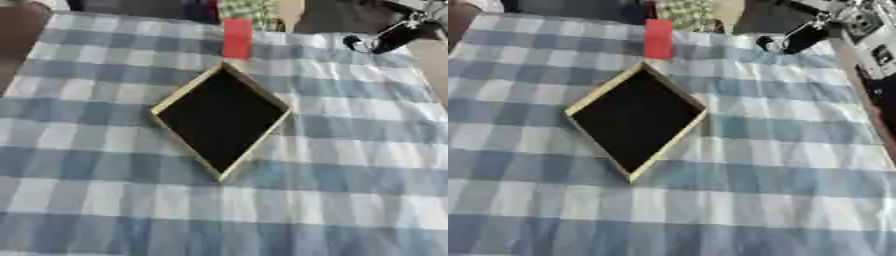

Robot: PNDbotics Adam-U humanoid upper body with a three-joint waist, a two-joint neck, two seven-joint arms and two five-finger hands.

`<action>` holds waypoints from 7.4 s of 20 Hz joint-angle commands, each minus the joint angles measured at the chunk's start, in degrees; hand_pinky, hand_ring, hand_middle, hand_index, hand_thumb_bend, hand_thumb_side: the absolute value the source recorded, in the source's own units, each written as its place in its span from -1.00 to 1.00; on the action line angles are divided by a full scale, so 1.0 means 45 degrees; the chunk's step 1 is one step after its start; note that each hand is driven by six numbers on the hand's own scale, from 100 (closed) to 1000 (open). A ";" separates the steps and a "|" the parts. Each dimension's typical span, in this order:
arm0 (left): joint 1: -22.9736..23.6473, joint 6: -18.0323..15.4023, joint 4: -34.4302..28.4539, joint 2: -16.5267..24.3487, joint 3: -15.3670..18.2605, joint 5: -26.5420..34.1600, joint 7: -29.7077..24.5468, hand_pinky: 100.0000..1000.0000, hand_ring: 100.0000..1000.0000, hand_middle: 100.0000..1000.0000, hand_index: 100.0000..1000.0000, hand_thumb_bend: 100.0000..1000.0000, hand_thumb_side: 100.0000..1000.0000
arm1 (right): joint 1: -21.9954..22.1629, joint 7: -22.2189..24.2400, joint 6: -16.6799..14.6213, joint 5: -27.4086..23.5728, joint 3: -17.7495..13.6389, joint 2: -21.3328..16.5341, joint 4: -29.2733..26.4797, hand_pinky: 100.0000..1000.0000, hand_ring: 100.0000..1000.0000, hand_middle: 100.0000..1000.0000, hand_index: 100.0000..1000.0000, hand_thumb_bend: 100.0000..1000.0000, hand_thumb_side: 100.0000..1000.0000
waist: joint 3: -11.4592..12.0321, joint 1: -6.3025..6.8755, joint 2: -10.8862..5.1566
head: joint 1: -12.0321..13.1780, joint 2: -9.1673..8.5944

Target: Pick up objects on the table and place them in the box.

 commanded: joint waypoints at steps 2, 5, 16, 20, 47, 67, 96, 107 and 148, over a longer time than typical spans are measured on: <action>-0.0049 0.0059 -0.0178 0.0160 0.0041 -0.0008 0.0000 0.56 0.79 0.62 0.50 -0.92 0.56 | -0.0500 -0.0092 0.0284 0.0508 0.0054 -0.0162 -0.0169 0.79 0.85 0.73 0.89 -0.52 -1.00 | 0.0024 0.0024 -0.0257 | -0.0101 0.0063; -0.0007 0.0025 -0.0178 0.0121 0.0051 -0.0013 0.0030 0.56 0.78 0.62 0.50 -0.92 0.55 | -0.0856 -0.0075 0.0383 0.0860 0.0160 0.0059 -0.0047 0.80 0.86 0.74 0.90 -0.50 -1.00 | 0.0067 0.0021 -0.0260 | -0.0207 0.0116; 0.0039 0.0061 -0.0178 -0.0135 0.0020 0.0016 0.0022 0.57 0.78 0.61 0.49 -0.93 0.56 | -0.2277 0.0395 0.0602 0.1603 0.0381 0.1452 0.0799 0.78 0.86 0.73 0.91 -0.61 -0.95 | 0.0439 -0.0085 -0.0201 | -0.0846 0.0136; 0.0041 0.0022 -0.0178 -0.0196 0.0041 0.0015 0.0036 0.57 0.78 0.61 0.49 -0.93 0.56 | -0.2648 0.0499 0.0696 0.1900 0.0306 0.1927 0.1212 0.78 0.86 0.73 0.91 -0.63 -0.91 | 0.0636 -0.0099 -0.0144 | -0.0956 0.0053; 0.0254 0.0146 -0.0178 -0.0511 0.0098 -0.0118 0.0091 0.57 0.71 0.60 0.47 -0.94 0.57 | -0.4114 0.1251 0.0370 0.3642 -0.0190 0.3360 0.3626 0.84 0.90 0.77 0.91 -0.67 -0.81 | 0.1710 -0.0483 0.0145 | -0.1866 -0.0397; 0.0336 0.0309 -0.0178 -0.0619 0.0107 -0.0273 0.0126 0.57 0.70 0.59 0.45 -0.95 0.58 | -0.4415 0.0955 0.0058 0.4035 -0.0488 0.2756 0.3658 0.90 0.92 0.80 0.90 -0.61 -0.86 | 0.1824 -0.0865 0.0371 | -0.1407 -0.0331; 0.0189 0.0415 -0.0178 -0.0855 0.0014 -0.0364 0.0052 0.57 0.70 0.58 0.42 -0.95 0.61 | -0.4621 0.0507 0.1269 0.4525 -0.0981 0.2556 0.4520 0.93 0.97 0.85 0.94 -0.60 -0.64 | 0.2120 -0.1267 0.0978 | -0.1773 -0.1256; 0.0137 0.0469 -0.0178 -0.0953 0.0007 -0.0421 0.0076 0.57 0.70 0.58 0.40 -0.95 0.62 | -0.4319 0.0648 0.1351 0.4047 -0.1021 0.2370 0.4546 0.89 0.89 0.72 0.92 -0.65 -0.58 | 0.2238 -0.1409 0.1228 | -0.1813 -0.1400; 0.1395 0.0652 -0.0178 -0.1103 0.1131 -0.0599 0.1407 0.58 0.70 0.59 0.44 -0.91 0.57 | -0.2072 0.0577 0.0860 0.0117 0.1024 0.2148 -0.4111 0.60 0.30 -0.06 0.48 -1.00 -1.00 | 0.0747 -0.0269 -0.0142 | -0.1239 0.0292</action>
